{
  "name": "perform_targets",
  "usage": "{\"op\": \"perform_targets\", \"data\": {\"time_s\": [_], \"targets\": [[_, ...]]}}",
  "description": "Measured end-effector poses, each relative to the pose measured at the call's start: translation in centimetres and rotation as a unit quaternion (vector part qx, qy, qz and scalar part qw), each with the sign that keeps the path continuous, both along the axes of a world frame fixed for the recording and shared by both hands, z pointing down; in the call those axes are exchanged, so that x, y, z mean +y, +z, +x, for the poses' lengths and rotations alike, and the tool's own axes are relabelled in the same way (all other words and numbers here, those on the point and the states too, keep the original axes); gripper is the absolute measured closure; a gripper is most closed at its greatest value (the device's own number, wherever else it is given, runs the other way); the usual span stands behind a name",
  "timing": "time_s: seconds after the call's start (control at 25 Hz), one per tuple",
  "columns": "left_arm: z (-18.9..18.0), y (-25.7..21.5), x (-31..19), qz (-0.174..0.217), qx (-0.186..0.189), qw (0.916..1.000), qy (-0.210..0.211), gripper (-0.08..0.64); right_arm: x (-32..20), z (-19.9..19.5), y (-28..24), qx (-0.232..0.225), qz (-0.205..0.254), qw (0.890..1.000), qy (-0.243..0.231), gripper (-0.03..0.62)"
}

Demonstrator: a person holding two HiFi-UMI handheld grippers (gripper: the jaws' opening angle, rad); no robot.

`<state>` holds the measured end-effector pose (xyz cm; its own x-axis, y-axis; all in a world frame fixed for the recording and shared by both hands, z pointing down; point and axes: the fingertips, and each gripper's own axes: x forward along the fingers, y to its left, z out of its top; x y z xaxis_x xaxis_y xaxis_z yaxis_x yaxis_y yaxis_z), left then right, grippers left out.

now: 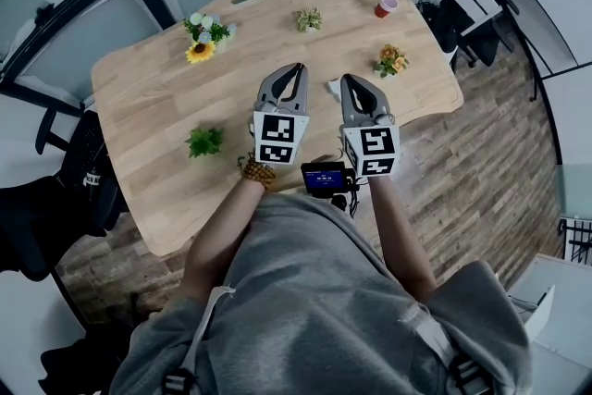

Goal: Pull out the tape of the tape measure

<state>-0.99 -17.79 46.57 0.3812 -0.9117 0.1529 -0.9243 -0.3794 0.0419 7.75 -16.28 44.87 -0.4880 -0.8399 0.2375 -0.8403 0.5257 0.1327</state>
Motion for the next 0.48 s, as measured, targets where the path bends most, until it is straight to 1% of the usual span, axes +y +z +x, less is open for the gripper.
{"op": "perform_targets", "data": {"time_s": [0.36,0.48], "targets": [[-0.8,1.3,-0.3,-0.016,-0.002,0.9996,-0.024,0.543,-1.1,0.1,1.5,0.005,-0.018,1.000,-0.018,0.583],[-1.3,2.1,-0.1,-0.026,-0.002,0.9990,-0.036,0.543,-2.1,1.1,2.5,0.011,-0.025,0.999,-0.016,0.584]]}}
